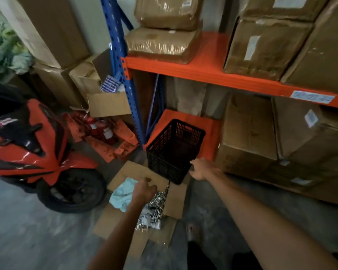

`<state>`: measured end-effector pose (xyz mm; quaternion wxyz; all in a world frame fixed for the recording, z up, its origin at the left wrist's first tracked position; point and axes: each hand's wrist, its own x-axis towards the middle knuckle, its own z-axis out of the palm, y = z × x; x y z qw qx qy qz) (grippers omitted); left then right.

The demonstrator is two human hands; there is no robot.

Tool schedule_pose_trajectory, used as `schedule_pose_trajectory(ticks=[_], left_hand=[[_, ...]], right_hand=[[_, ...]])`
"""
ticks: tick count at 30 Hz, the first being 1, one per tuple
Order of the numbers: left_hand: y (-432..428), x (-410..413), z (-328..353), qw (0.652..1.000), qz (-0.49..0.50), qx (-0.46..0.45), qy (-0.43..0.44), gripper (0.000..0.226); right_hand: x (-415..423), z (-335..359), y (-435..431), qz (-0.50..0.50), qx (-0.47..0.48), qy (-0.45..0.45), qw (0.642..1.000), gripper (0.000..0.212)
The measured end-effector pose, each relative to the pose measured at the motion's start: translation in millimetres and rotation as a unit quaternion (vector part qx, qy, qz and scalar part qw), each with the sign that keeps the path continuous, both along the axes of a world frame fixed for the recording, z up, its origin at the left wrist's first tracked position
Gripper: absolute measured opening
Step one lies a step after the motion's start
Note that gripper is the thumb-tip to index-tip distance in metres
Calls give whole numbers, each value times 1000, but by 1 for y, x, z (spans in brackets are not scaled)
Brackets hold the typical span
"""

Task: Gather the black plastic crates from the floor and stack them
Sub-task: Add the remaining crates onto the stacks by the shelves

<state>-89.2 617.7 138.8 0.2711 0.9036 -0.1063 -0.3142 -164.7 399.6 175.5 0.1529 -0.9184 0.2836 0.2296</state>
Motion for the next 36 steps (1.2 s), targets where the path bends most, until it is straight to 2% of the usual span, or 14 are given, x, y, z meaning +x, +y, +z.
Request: schedule_pose_trajectory(ticks=[6,9,15,19,21,24,26,30,33,36], left_hand=[[-110,79,-103,996,74,-21,51,49],[-170,114,-181,988,135,-16,79,48],[-261,150,-314,976,208,17,60,65],[-302,178,-391,951,309,-15,-2,77],[-317,192,-415,933,359,-20,-37,81],[-338,212,-443,900,430,-32,-61,87],[-348,222,-451,868,488,-42,-83,86],[-357,237,-465,796,604,6,-25,74],[-349,238,-476,802,596,42,-17,51],[-340,235,-484,840,537,68,-34,43]], right_hand=[[104,-133,-116,14,50,-9,999,56],[159,-221,-177,25,69,-26,997,54],[236,-371,-285,96,28,-45,994,56],[301,-444,-344,112,-28,-153,981,42],[328,-466,-365,120,-52,-180,975,42],[366,-493,-395,149,-75,-156,974,52],[386,-502,-408,134,-96,-140,976,59],[418,-517,-431,122,-116,-110,980,79],[433,-525,-445,93,-91,-44,991,92],[441,-533,-445,67,-107,-79,989,91]])
